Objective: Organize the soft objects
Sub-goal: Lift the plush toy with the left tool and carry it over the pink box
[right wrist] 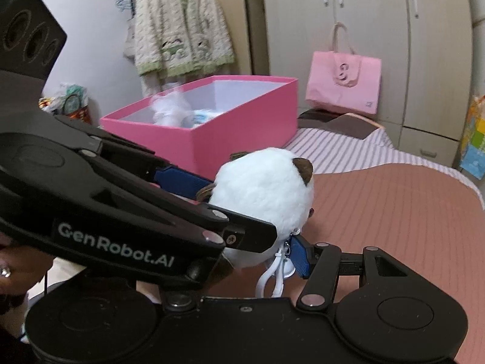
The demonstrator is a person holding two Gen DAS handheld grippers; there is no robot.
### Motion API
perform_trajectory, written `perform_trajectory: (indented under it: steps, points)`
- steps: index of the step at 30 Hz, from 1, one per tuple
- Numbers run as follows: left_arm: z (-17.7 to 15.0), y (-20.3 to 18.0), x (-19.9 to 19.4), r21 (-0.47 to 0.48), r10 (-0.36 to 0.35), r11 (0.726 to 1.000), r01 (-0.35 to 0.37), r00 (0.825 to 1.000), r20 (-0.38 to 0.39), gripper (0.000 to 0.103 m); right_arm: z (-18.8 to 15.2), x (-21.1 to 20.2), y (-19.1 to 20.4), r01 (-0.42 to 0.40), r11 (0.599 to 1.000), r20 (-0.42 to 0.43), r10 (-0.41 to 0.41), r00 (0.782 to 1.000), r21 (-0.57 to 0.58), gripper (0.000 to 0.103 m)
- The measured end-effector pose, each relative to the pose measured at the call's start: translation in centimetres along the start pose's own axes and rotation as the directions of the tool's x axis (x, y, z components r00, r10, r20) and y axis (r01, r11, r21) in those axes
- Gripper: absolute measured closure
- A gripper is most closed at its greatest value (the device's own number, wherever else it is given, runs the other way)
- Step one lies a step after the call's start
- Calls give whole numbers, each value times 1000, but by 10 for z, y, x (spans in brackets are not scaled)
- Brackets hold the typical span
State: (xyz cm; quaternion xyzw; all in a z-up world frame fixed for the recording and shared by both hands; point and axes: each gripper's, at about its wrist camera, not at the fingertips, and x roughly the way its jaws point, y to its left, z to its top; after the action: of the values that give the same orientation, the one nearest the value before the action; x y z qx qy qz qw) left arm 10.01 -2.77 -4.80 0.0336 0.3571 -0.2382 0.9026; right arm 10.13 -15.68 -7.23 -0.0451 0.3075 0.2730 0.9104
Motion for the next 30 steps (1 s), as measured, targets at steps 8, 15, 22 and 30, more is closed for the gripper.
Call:
perform_trajectory:
  steps: [8,15,22,30]
  points:
    - [-20,19,-43,-15,63,998,-63,997,-41,48,4,-3,43,-99,992,-30,97,995,-77,40]
    - [-27,42,-81,-71,85,993,-91,993,-87,48,18,-7,78,-204,971,-82,194,978,-128,39]
    - [-5,64,-111,-73,99,992,-98,995,6,48,51,-13,92,-218,964,-8,219,976,-155,37]
    - [32,90,-107,-55,90,995,-83,984,153,47,92,-3,84,-157,971,101,177,979,-179,36]
